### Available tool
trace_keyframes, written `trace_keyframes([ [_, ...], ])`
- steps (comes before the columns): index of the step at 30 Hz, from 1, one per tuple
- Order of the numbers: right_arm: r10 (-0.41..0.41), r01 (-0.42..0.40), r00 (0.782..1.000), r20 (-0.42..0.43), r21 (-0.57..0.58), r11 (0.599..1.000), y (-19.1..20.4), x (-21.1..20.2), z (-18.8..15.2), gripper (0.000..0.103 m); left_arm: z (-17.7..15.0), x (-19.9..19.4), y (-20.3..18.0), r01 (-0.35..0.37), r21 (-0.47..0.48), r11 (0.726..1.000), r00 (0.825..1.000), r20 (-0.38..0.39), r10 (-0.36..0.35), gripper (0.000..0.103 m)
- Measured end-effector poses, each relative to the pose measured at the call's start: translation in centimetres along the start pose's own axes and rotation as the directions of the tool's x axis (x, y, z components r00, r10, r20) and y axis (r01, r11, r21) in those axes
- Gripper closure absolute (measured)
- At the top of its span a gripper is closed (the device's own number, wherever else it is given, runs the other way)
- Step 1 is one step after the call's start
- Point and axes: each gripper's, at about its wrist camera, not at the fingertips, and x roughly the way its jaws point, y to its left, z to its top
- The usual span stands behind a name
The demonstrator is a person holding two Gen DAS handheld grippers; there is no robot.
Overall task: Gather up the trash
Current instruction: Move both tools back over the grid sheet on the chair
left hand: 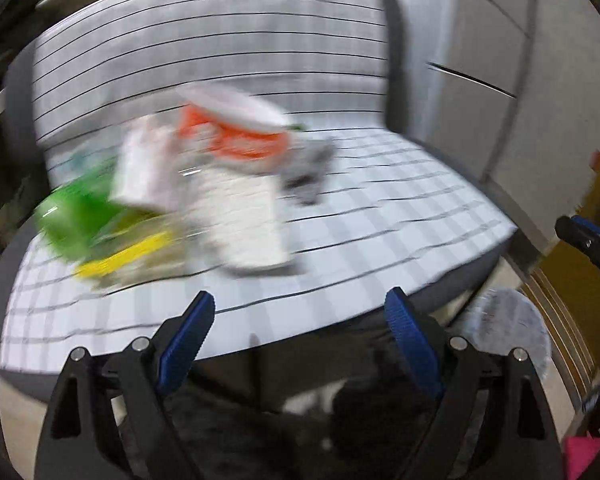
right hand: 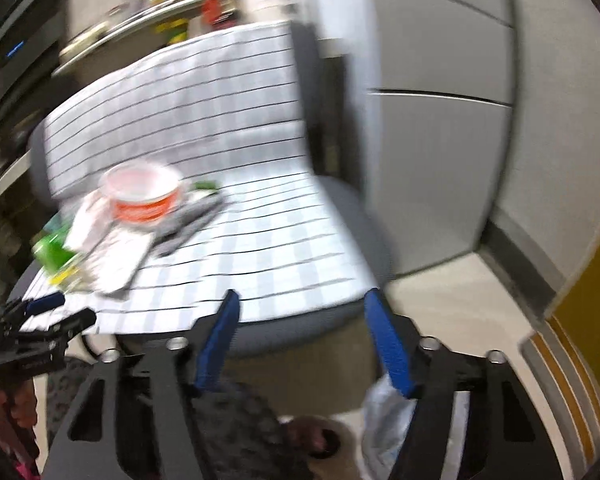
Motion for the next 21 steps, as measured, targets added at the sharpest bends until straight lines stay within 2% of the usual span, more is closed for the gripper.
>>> trace_keyframes([
  [2,0.057,-0.059,0.998,-0.022,-0.052,0.997,2.5,1.1,0.4,0.059,-0.5,-0.5,2.5,-0.052,-0.041,0.998,0.999,-0.003,0.052,0.019],
  [9,0.183,-0.193,0.98,-0.077,-0.163,0.968,9.3,4.7,2.0,0.06,-1.3,-1.1,9.4,-0.182,-0.166,0.969,0.983,0.002,0.185,0.019],
  [15,0.254,-0.281,0.956,-0.145,-0.22,0.934,13.9,8.0,2.0,0.058,-2.0,0.1,10.3,-0.182,-0.192,0.964,0.983,-0.027,0.18,0.019],
  [17,0.249,-0.281,0.956,-0.155,-0.242,0.929,15.2,9.0,1.9,0.048,-2.0,0.3,10.5,-0.183,-0.191,0.964,0.983,-0.03,0.181,0.019],
  [21,0.248,-0.289,0.95,-0.192,-0.228,0.93,16.7,12.3,1.8,0.047,-2.0,0.4,10.9,-0.186,-0.196,0.963,0.983,-0.032,0.183,0.019],
])
